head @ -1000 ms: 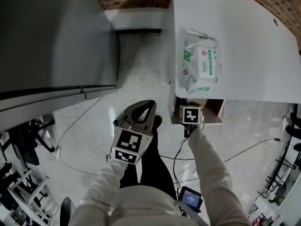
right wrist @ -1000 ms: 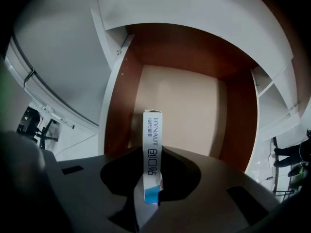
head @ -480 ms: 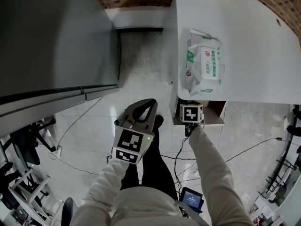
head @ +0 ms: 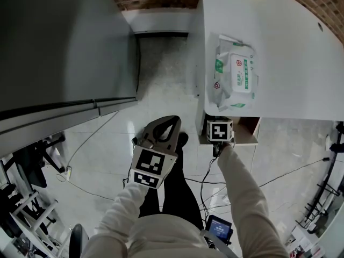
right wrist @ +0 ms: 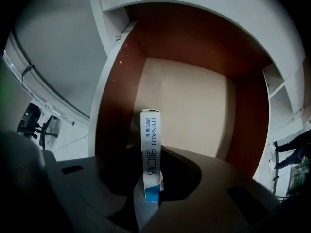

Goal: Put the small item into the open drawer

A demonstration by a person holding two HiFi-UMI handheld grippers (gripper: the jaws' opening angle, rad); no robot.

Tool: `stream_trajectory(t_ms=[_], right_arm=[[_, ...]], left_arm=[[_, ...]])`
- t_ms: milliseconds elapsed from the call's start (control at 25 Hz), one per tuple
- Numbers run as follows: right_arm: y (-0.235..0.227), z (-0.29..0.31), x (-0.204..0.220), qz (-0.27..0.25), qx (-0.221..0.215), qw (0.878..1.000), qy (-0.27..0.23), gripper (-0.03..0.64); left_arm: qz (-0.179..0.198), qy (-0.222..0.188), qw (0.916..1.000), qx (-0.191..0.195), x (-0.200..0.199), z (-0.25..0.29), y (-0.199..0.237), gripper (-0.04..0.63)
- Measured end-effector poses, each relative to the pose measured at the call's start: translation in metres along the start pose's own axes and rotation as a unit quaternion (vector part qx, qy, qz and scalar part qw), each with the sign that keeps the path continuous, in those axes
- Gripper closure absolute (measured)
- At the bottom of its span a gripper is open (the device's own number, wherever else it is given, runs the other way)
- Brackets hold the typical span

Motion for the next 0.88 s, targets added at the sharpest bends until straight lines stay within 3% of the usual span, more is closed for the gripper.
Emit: stream_trajectory(t_ms=[200,360,880], right_arm=[[-0.001,-0.001,0.012,0.010,0.005,1.000,0.026,0.496],[-0.003,0.004,0.002,0.001,-0.003,1.000,-0.017,0.483],[0.009,-0.020,0.007,-0.019,-0.028,0.999,-0.028,0.437]], left_arm=[[0.002,-0.001,1.0000,0.001,-0.002,0.003,-0.003,0.578],[0.003,0.000,1.0000,0.003,-0.001,0.004,-0.005,0.578],[0.011,-0.002,0.9999,0.012,-0.006,0.009,-0.019,0.578]])
Point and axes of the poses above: the fingertips, and each gripper's own axes: z forward along the fingers, y to its left, x out of its underside, the point moved 2 cm from there along -z, backward along the fingers, and after that the axes turned 1 degree about -x, right-handed, at the moved point
